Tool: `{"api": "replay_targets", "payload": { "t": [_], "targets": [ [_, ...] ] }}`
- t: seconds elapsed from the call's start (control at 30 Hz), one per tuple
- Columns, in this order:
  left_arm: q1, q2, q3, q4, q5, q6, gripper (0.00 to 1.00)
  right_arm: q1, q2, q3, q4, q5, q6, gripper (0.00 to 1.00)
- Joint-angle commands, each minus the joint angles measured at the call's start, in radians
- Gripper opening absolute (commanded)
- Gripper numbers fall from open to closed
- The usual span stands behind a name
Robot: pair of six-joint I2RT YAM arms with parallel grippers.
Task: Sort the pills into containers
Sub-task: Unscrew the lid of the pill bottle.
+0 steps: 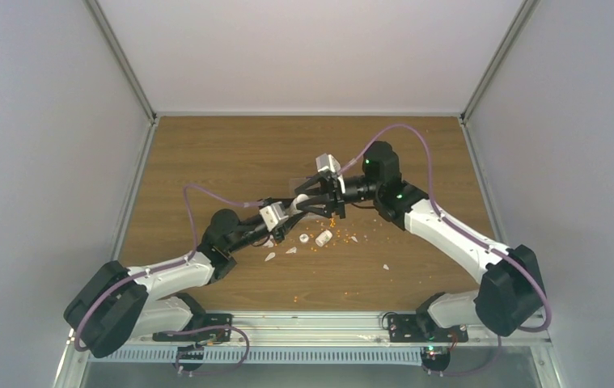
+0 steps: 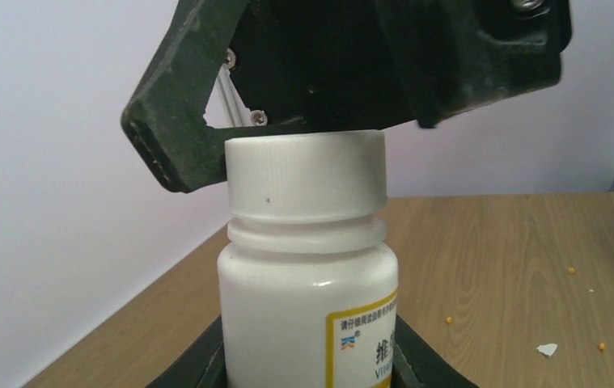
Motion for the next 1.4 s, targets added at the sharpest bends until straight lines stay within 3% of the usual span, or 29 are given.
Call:
{"api": "replay_targets", "payload": {
  "t": [0.0,0.13,0.33,1.23,1.37],
  "targets": [
    [0.011,0.002,0.030,0.046,-0.123,-0.019,0.58,0.046,-0.036,-0.019,-0.008,0.049,0.116,1.00],
    [0.011,0.025,0.045,0.037,-0.181,-0.023,0.58,0.057,-0.069,-0.045,0.053,0.192,0.198,1.00],
    [0.011,0.048,0.058,0.033,-0.201,-0.026,0.58,0.061,-0.076,-0.056,0.052,0.267,0.214,1.00],
    [0.011,0.065,0.071,0.026,-0.220,-0.020,0.58,0.062,-0.012,-0.028,0.024,0.370,0.190,0.99],
    [0.011,0.067,0.071,0.025,-0.224,-0.020,0.58,0.062,-0.011,-0.033,0.029,0.362,0.193,0.89]
  ]
}}
